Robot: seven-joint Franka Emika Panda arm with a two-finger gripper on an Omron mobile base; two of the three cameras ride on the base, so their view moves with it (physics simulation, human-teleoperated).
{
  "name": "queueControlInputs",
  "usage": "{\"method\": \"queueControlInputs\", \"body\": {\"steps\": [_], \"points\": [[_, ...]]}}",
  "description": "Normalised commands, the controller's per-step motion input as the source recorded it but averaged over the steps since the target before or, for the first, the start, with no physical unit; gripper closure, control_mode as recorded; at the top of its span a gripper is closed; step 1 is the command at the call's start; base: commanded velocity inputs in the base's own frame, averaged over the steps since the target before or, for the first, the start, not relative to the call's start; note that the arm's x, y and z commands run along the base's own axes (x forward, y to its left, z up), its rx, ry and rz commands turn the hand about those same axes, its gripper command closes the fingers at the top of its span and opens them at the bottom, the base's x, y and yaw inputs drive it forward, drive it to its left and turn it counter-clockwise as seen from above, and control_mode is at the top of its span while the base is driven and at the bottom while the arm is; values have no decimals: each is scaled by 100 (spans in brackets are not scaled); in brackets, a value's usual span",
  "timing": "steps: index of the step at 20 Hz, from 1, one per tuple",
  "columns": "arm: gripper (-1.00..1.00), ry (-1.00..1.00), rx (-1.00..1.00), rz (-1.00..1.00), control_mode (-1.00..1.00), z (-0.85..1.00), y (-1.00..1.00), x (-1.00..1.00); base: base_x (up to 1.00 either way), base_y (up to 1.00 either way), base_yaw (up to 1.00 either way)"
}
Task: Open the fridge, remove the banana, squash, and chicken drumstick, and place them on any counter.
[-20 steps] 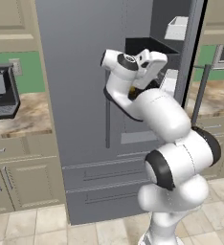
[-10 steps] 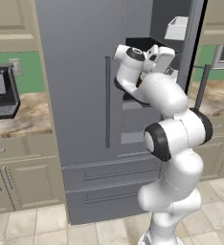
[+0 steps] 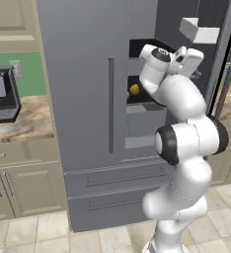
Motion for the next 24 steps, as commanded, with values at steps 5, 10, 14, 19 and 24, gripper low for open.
{"method": "queueControlInputs", "body": {"steps": [5,10,14,19,24], "points": [[100,0,0,-3,-100,-10,-100,-73,0,0,0],[100,-9,-4,1,-100,-26,-59,-64,0,0,0],[100,-23,-14,10,-100,-6,39,-38,0,0,0],[100,-10,-7,16,-100,-11,100,-55,0,0,0],[100,-4,0,16,-100,6,100,-52,0,0,0]]}}
